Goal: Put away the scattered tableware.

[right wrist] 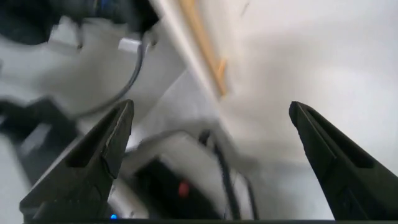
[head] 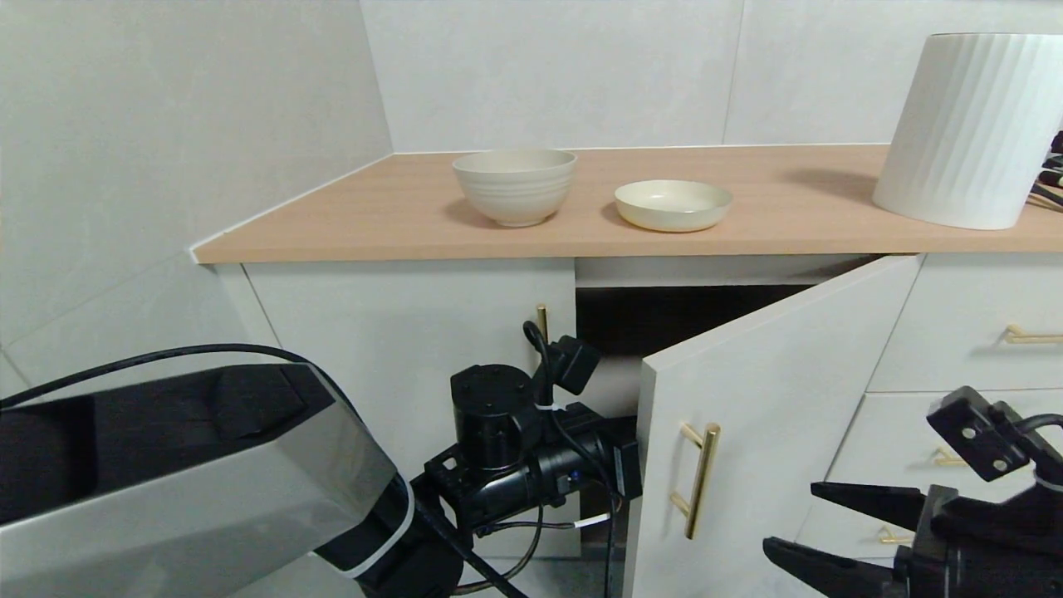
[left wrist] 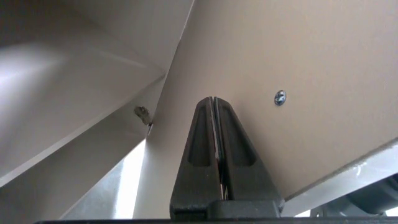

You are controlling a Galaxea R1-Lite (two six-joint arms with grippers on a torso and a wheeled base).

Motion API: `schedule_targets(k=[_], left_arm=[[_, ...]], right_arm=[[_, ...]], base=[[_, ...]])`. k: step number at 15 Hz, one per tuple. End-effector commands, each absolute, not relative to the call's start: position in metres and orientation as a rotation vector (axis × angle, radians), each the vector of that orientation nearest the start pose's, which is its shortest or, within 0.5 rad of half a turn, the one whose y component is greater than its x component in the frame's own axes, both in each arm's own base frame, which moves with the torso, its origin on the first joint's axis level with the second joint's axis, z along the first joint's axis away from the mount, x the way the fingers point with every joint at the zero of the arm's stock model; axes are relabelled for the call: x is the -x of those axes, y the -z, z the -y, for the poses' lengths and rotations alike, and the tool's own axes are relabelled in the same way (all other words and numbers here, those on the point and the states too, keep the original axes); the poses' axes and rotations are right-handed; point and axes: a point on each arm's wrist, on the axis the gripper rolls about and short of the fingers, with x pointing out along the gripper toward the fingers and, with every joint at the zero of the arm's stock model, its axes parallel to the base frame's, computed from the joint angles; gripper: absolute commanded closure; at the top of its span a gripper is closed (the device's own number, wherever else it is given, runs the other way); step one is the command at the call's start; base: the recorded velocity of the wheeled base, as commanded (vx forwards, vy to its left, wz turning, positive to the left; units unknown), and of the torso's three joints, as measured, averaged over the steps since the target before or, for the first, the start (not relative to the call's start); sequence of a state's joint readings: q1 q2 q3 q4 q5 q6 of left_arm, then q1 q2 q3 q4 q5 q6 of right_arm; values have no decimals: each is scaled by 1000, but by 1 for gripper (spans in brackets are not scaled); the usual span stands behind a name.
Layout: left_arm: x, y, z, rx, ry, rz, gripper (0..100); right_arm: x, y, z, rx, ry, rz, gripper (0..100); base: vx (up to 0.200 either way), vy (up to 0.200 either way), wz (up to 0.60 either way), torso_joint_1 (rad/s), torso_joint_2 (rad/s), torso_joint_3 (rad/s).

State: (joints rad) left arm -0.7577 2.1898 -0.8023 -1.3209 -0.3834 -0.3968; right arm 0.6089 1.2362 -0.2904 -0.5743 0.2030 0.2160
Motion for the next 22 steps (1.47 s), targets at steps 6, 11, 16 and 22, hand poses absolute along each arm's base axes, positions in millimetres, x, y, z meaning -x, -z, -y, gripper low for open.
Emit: schedule_targets(k=[6, 11, 16, 22], left_arm=[[-273, -81, 270, 340, 1111, -294, 100], [-281, -81, 279, 337, 1109, -308, 100], [-288, -76, 285, 333, 1109, -311, 100], [-294, -80, 290, 332, 1103, -335, 100]], right_arm=[[-112, -167, -87, -150, -809, -373, 0], [-111, -168, -86, -151, -809, -368, 0], [-111, -167, -86, -151, -809, -371, 0], [-110, -167, -86, -150, -811, -366, 0]], base=[[-100, 0, 0, 2, 0, 2], [-120, 0, 0, 1, 0, 1], [0, 0, 0, 0, 0, 0], [-167, 0, 0, 4, 4, 1]])
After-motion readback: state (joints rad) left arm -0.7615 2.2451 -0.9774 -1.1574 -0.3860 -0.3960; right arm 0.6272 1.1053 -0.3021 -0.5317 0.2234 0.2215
